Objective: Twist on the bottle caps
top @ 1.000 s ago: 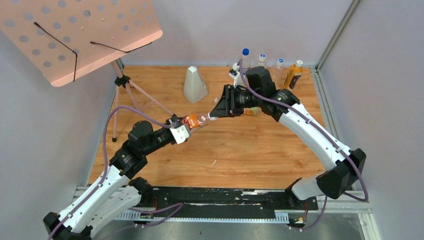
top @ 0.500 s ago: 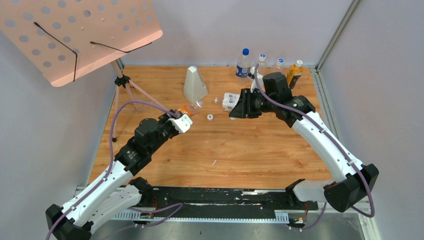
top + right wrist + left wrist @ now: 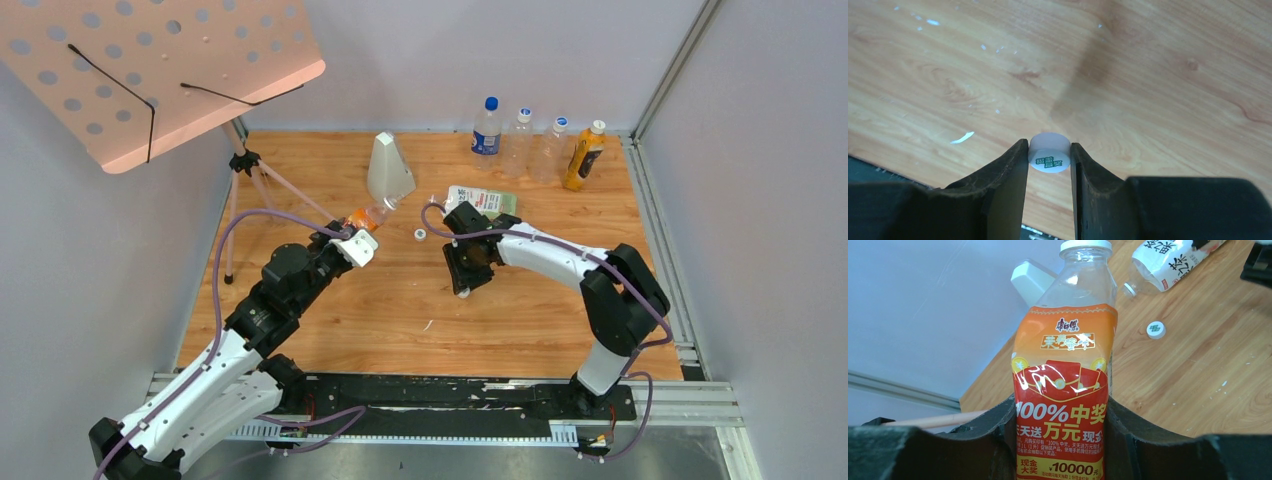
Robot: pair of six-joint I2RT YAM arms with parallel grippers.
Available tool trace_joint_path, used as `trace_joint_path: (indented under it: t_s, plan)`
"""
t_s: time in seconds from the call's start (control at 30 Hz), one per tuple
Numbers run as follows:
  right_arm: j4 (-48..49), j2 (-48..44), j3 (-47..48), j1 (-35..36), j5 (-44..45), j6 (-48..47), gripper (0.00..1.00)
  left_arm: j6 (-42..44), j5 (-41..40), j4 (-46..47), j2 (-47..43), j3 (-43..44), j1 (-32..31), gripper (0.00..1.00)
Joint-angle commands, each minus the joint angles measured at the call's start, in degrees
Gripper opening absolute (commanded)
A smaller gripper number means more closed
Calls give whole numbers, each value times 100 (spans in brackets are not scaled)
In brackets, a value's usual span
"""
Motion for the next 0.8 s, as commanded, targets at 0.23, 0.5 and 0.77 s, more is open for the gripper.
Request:
trace_joint_path:
  t_s: [0.23,0.5,0.77]
  plan:
    - [454,646,-69,382,978,52,35,-122,-33,451,-95,-26,-4,0]
    - [438,517,-110,513,948,-412,55,-141,-17,439,-100,-46,-2,0]
    - [431,343,-214,536,736,-1178,53,-116,-33,429,-124,-64,-5,0]
